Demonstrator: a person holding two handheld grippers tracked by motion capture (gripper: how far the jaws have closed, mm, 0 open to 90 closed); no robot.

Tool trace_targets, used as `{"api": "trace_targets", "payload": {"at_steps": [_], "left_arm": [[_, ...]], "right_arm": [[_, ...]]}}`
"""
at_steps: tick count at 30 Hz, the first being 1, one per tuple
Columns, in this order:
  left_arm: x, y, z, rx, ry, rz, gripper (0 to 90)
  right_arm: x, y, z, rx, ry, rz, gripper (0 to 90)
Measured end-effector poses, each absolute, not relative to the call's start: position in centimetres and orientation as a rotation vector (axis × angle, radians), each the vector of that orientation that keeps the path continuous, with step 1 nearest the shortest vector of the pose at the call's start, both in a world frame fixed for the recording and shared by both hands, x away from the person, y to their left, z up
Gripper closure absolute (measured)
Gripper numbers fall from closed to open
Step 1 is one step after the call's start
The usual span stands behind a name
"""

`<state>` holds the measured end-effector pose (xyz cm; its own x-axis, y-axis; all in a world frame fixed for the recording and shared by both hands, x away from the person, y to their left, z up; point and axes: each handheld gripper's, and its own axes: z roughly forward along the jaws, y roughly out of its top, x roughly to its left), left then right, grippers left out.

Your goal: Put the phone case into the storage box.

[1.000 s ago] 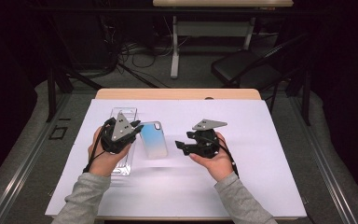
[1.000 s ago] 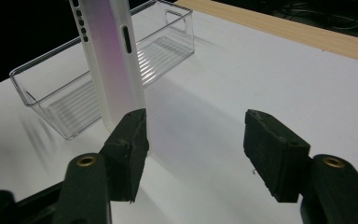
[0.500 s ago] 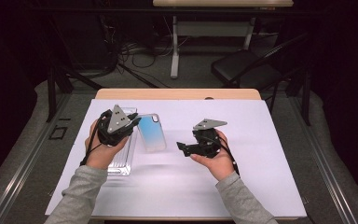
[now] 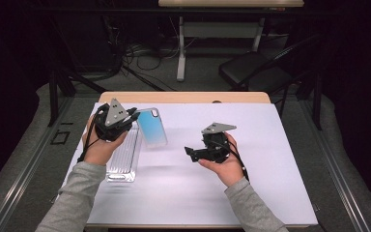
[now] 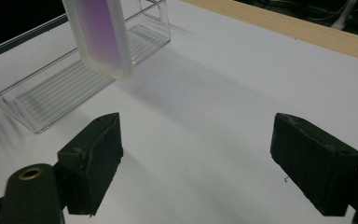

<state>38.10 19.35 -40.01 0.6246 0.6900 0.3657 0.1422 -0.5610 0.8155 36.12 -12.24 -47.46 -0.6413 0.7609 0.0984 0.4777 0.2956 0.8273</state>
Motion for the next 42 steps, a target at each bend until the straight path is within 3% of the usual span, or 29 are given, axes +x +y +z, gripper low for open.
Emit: {"api": "trace_targets", "payload": {"at_steps": [42], "left_arm": [[43.0, 23.1, -39.4, 2.056, 0.741, 0.972, 79.7]], "right_arm": [[36.2, -12.3, -47.6, 1.105, 2.243, 1.252, 16.2]]}}
